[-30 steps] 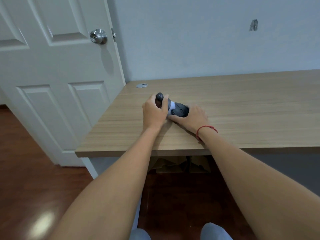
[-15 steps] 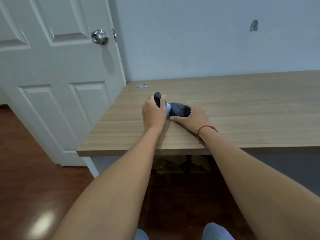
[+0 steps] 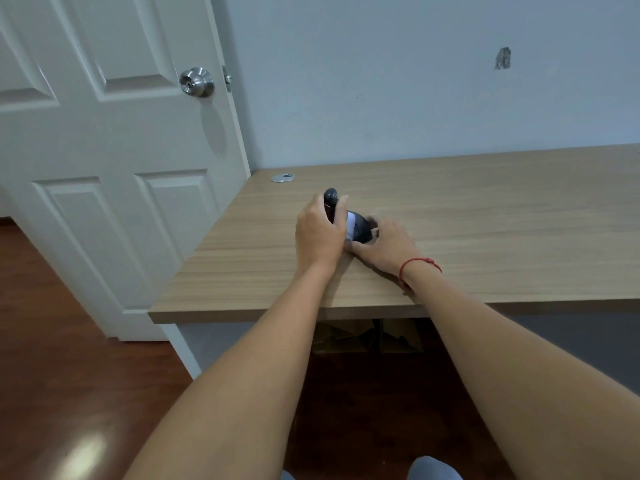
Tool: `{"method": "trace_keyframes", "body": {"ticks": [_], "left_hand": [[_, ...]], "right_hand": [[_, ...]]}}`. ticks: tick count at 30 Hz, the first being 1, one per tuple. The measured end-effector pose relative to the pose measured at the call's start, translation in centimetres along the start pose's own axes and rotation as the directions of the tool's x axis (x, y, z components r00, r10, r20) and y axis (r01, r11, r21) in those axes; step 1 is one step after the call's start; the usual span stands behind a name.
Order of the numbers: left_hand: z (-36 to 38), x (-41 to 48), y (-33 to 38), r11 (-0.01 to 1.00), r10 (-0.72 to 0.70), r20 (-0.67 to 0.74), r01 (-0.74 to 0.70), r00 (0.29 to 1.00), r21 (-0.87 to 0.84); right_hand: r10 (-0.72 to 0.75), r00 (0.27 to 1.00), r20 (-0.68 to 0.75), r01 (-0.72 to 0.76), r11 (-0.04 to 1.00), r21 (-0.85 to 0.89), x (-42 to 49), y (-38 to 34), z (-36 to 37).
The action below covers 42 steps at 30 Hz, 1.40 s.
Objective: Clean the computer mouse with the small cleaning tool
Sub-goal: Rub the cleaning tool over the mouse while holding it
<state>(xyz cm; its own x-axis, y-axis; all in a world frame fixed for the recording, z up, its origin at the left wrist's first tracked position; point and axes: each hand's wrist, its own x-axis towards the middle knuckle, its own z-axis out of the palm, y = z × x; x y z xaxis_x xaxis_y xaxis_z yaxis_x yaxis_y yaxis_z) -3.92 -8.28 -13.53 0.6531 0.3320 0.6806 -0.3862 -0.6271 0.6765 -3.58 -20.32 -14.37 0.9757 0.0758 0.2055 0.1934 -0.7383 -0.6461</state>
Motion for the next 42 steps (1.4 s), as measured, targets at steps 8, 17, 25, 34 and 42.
{"method": "trace_keyframes", "body": {"ticks": [8, 17, 25, 34, 42], "left_hand": [[-0.6, 0.1, -0.3, 0.990, -0.090, 0.017, 0.091, 0.996, -0.105], [-0.3, 0.7, -0.8, 0.968, -0.186, -0.054, 0.173, 0.981, -0.184], [-0.5, 1.2, -1.5, 0.986, -0.140, -0.026, 0.137, 0.990, -0.092], [-1.2, 1.5, -1.9, 0.970, -0.231, -0.132, 0.218, 0.964, -0.108], [-1.4, 1.2, -1.9, 0.978, -0.184, -0.037, 0.179, 0.982, -0.103]], "right_hand": [[0.012, 0.998, -0.064, -0.020, 0.992, -0.121, 0.4, -0.9, 0.6], [0.025, 0.995, -0.095, -0.042, 0.982, -0.182, 0.5, -1.0, 0.6], [0.016, 0.998, -0.058, -0.022, 0.994, -0.111, 0.2, -0.8, 0.4], [-0.021, 0.993, 0.115, 0.002, 0.987, 0.163, 0.6, 0.3, -1.1], [0.104, 0.975, -0.197, -0.104, 0.994, 0.012, -0.2, -0.3, 0.1]]}}
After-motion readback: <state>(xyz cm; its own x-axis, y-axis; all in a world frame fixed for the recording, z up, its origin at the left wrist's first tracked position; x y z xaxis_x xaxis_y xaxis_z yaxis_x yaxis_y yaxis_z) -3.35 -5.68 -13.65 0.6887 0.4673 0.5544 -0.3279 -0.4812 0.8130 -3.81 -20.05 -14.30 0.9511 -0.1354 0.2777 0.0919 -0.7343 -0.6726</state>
